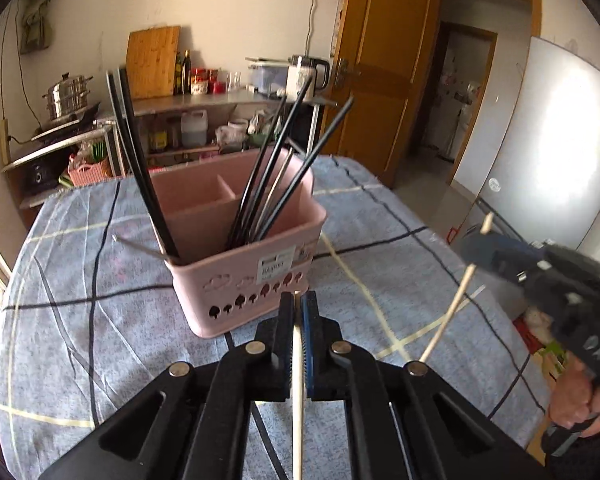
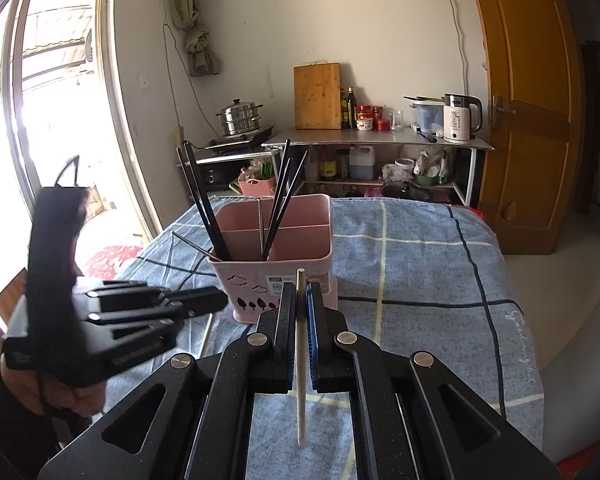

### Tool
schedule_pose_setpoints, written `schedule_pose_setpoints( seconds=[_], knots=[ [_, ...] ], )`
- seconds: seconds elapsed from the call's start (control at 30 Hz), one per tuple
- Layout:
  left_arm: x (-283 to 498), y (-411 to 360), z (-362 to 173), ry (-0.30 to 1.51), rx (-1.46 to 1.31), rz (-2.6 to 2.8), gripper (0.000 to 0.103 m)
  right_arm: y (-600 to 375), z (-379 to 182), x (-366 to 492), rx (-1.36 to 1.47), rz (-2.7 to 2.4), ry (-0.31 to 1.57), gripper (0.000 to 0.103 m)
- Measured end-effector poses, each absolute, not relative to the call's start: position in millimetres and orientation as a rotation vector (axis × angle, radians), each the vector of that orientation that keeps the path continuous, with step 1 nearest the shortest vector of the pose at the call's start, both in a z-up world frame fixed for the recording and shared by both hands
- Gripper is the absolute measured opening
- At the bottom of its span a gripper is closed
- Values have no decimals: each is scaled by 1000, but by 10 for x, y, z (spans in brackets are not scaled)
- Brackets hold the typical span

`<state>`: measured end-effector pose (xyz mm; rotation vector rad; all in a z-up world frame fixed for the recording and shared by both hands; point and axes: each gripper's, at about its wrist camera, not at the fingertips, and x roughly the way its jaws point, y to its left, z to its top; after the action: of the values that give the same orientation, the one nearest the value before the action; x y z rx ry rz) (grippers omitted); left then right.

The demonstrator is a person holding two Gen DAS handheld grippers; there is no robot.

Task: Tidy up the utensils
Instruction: 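Lift the wooden chopsticks with both tools and carry them over the pink basket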

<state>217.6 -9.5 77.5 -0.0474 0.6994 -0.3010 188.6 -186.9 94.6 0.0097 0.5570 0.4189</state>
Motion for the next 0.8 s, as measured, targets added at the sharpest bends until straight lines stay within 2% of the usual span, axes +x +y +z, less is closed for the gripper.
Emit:
schedule_pose_setpoints(
  seconds=[0.23, 0.8],
  knots=[
    [1911, -25, 1241, 559, -31, -323, 4, -1845, 1001, 1863, 7, 419, 542, 5],
    [1848, 63, 1288, 554, -26, -328, 4, -1773, 1111, 1805, -23, 429, 515, 5]
  ],
)
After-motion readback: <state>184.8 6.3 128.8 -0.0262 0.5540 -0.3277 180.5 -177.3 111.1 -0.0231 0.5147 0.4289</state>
